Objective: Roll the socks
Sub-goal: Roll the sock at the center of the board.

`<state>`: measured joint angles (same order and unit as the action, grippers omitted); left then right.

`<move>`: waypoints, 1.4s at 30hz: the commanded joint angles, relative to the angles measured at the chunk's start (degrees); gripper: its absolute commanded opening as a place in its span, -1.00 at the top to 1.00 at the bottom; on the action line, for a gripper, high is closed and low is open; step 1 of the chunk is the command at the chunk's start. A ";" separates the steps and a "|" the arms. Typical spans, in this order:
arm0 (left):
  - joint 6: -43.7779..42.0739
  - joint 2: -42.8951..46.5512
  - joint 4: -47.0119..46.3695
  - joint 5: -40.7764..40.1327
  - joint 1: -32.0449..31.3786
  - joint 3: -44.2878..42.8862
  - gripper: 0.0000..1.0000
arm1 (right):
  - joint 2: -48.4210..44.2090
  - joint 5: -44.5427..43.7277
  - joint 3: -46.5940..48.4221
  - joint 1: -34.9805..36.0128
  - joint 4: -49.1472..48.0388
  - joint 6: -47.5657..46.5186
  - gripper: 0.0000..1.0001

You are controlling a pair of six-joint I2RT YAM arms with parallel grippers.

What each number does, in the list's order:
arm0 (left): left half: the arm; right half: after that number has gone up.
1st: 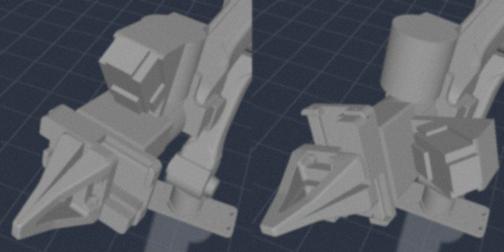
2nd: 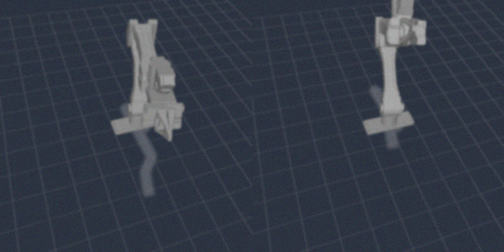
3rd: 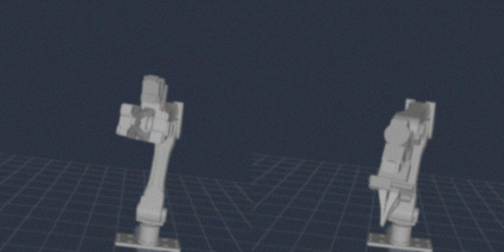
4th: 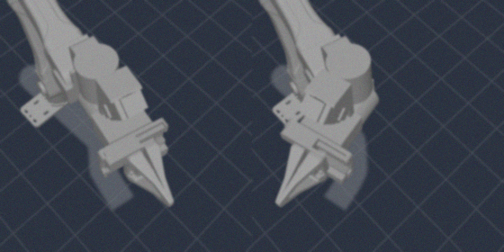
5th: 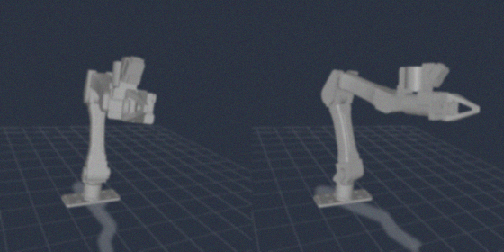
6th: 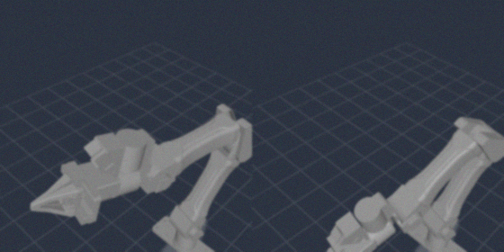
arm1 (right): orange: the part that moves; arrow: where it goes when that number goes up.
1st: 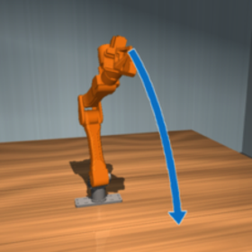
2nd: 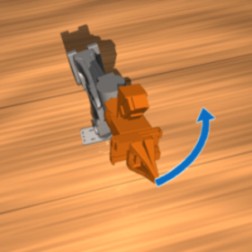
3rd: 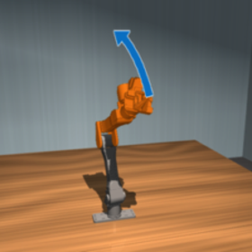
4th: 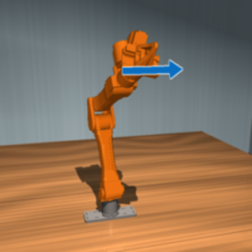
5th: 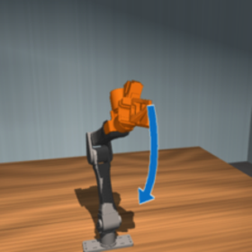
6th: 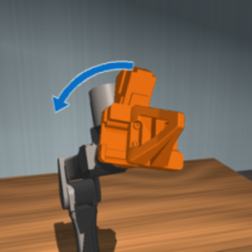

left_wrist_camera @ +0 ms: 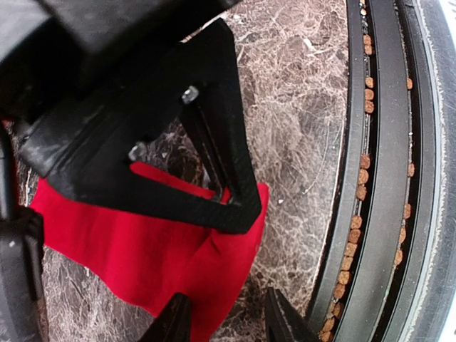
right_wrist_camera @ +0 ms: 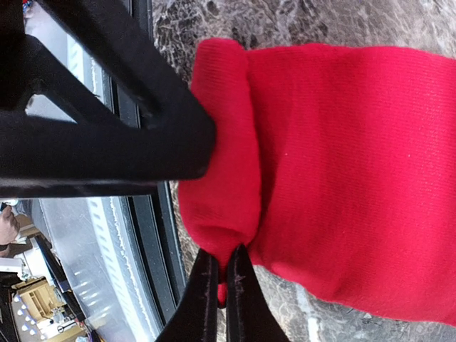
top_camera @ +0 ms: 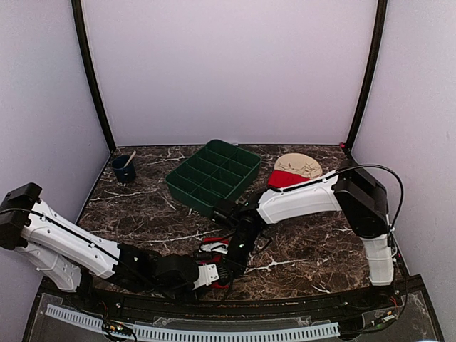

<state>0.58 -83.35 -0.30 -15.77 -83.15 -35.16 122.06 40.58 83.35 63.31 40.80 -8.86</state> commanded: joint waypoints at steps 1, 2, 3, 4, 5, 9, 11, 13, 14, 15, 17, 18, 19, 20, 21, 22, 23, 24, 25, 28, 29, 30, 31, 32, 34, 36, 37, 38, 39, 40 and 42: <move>-0.66 -1.02 1.74 0.05 -0.26 -1.80 0.26 | 0.90 1.35 1.55 -0.66 1.35 -0.80 1.00; -0.67 -1.47 2.05 -0.04 -0.28 -1.95 0.26 | 0.90 1.39 1.55 -0.66 1.42 -0.88 1.00; -0.60 -1.87 2.33 -0.05 -0.25 -2.15 0.26 | 0.94 1.47 1.55 -0.64 1.50 -0.96 1.00; -0.60 -2.27 2.74 -0.05 -0.25 -2.31 0.26 | 1.04 1.55 1.63 -0.64 1.55 -1.02 1.00; -0.58 -2.66 2.97 0.07 -0.25 -2.49 0.26 | 1.03 1.53 1.68 -0.64 1.60 -1.03 1.00; 0.20 -3.29 3.69 0.06 -0.25 -2.77 0.30 | 0.88 1.60 1.56 -0.82 1.70 -1.14 1.00; 0.74 -3.69 4.19 -0.21 -0.27 -2.86 0.32 | 0.81 1.69 1.39 -0.94 1.61 -1.20 1.00; 1.23 -4.39 4.89 -0.31 -0.28 -3.11 0.34 | 0.65 1.85 1.29 -1.01 1.59 -1.24 1.00; 1.43 -4.52 5.07 -0.46 -0.26 -3.23 0.35 | 0.62 1.89 1.21 -1.00 1.61 -1.24 1.00; 1.63 -4.70 5.27 -0.79 -0.26 -3.32 0.36 | 0.62 1.99 1.20 -1.06 1.67 -1.33 1.00; 2.09 -4.77 5.64 -2.40 -0.30 -3.50 0.36 | 0.55 2.14 1.11 -1.08 1.74 -1.42 1.00; 2.20 -4.61 5.65 -3.60 -0.29 -3.56 0.36 | 0.59 2.20 1.11 -1.08 1.74 -1.42 1.00; 2.19 -4.46 5.59 -4.44 -0.26 -3.60 0.35 | 0.63 2.27 1.11 -1.08 1.81 -1.42 1.00; 1.96 -4.31 5.47 -4.97 -0.25 -3.60 0.35 | 0.63 2.35 1.11 -1.08 1.77 -1.42 1.00; 1.71 -4.32 5.33 -5.28 -0.25 -3.60 0.35 | 0.68 2.41 1.11 -1.08 1.75 -1.52 1.00; 1.51 -4.47 5.23 -5.51 -0.24 -3.68 0.35 | 0.72 2.47 1.11 -1.08 1.74 -1.47 1.00; 1.45 -4.64 5.26 -5.76 -0.25 -3.67 0.35 | 0.71 2.49 1.11 -1.08 1.74 -1.51 1.00; 1.38 -4.88 5.28 -5.92 -0.23 -3.69 0.35 | 0.64 2.49 1.11 -1.08 1.74 -1.51 1.00; 1.36 -5.04 5.22 -6.00 -0.25 -3.69 0.35 | 0.72 2.49 1.11 -1.08 1.74 -1.51 1.00; 1.58 -5.42 5.15 -5.83 -0.25 -3.69 0.35 | 0.75 2.71 1.03 -1.10 1.75 -1.51 1.00; 1.55 -5.42 4.99 -5.46 -0.24 -3.67 0.36 | 0.81 2.76 1.02 -1.08 1.74 -1.55 1.00; 1.53 -5.53 4.94 -5.00 -0.25 -3.61 0.36 | 0.82 2.75 0.98 -1.08 1.84 -1.51 1.00; 1.60 -5.63 4.87 -4.57 -0.25 -3.59 0.37 | 0.81 2.75 1.01 -1.08 1.84 -1.51 1.00; 1.62 -5.80 4.89 -4.13 -0.25 -3.60 0.38 | 0.79 2.71 0.97 -1.08 1.83 -1.55 1.00; 1.62 -6.15 4.89 -3.29 -0.25 -3.59 0.41 | 0.87 2.67 1.07 -1.08 1.83 -1.44 1.00; 1.70 -6.50 4.95 -2.45 -0.25 -3.60 0.46 | 0.94 2.75 1.09 -1.08 1.84 -1.42 1.00; 1.78 -6.62 5.07 -2.05 -0.21 -3.60 0.49 | 1.02 2.76 1.11 -1.09 1.88 -1.42 1.00; 1.79 -6.78 5.11 -1.54 -0.16 -3.58 0.51 | 0.99 2.73 1.11 -1.08 1.79 -1.42 1.00; 1.91 -6.83 5.14 -0.98 -0.09 -3.60 0.55 | 1.01 2.67 1.03 -1.10 1.77 -1.34 1.00; 2.08 -6.89 5.13 -0.44 0.15 -3.54 0.61 | 0.99 2.67 1.02 -1.08 1.75 -1.33 1.00; 2.21 -6.98 5.02 1.59 0.75 -3.43 0.69 | 0.96 2.66 0.94 -1.17 1.73 -1.26 1.00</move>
<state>2.17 -89.43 3.25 -18.33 -83.11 -38.30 122.32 42.24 83.68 62.59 42.19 -9.61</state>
